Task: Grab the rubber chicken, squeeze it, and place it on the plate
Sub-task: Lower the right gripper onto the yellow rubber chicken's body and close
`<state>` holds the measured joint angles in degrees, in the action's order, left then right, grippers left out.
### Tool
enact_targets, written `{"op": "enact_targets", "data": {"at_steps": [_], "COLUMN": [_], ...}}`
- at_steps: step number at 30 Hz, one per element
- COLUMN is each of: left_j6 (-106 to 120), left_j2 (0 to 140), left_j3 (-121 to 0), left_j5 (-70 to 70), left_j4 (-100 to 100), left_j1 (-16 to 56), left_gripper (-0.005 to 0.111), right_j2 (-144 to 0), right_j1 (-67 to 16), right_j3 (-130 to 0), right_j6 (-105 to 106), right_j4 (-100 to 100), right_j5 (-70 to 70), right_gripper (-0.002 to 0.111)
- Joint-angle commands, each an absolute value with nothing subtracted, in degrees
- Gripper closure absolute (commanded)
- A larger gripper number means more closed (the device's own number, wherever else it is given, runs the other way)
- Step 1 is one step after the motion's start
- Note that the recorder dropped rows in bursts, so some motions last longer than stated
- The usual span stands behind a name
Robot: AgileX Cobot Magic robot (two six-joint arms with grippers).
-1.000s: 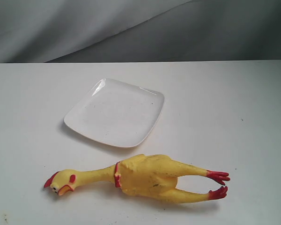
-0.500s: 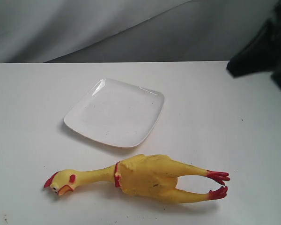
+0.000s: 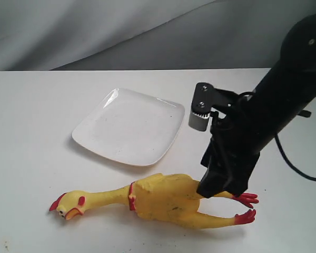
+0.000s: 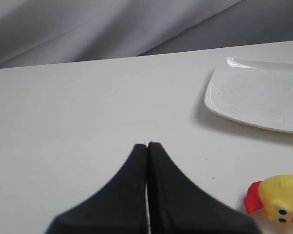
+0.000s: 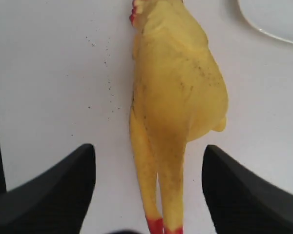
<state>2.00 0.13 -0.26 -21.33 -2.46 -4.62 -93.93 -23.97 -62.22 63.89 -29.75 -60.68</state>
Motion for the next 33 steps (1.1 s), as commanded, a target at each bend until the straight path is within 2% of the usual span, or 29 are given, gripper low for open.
{"op": "enact_targets", "data": {"at_steps": [1,5,7,18,26,33], "left_j6": [2.07,2.07,1.70,1.70,1.94,1.75], "left_j2": [0.00,0.00,0.00,0.00,0.00,0.00], "left_j3": [0.00,0.00,0.00,0.00,0.00,0.00], "left_j5": [-20.70,-20.70,-20.70,-20.70,-20.70,-20.70], "left_j4": [-2.19,-2.19,-2.19,-2.19,-2.19,-2.19], "left_j1": [-4.73,-4.73,-4.73,-4.73,-4.73,-4.73], "left_gripper": [0.107,0.107,0.107,0.107,0.107,0.107], "right_j2": [-97.61,-100.59,-101.64,-102.39,-101.46,-91.24], "right_j1": [-24.91,-24.91,-24.91,-26.81,-26.84,-26.84], "right_j3": [-61.87,-61.87,-61.87,-61.82,-62.13,-65.57], "right_j6": [63.80,63.80,63.80,63.80,63.80,60.96], "right_j4": [-30.11,-30.11,-30.11,-26.69,-26.56,-25.85], "right_j5": [-59.07,-59.07,-59.43,-59.94,-59.68,-61.09], "right_gripper": [0.050,0.055,0.061,0.108,0.108,0.108]}}
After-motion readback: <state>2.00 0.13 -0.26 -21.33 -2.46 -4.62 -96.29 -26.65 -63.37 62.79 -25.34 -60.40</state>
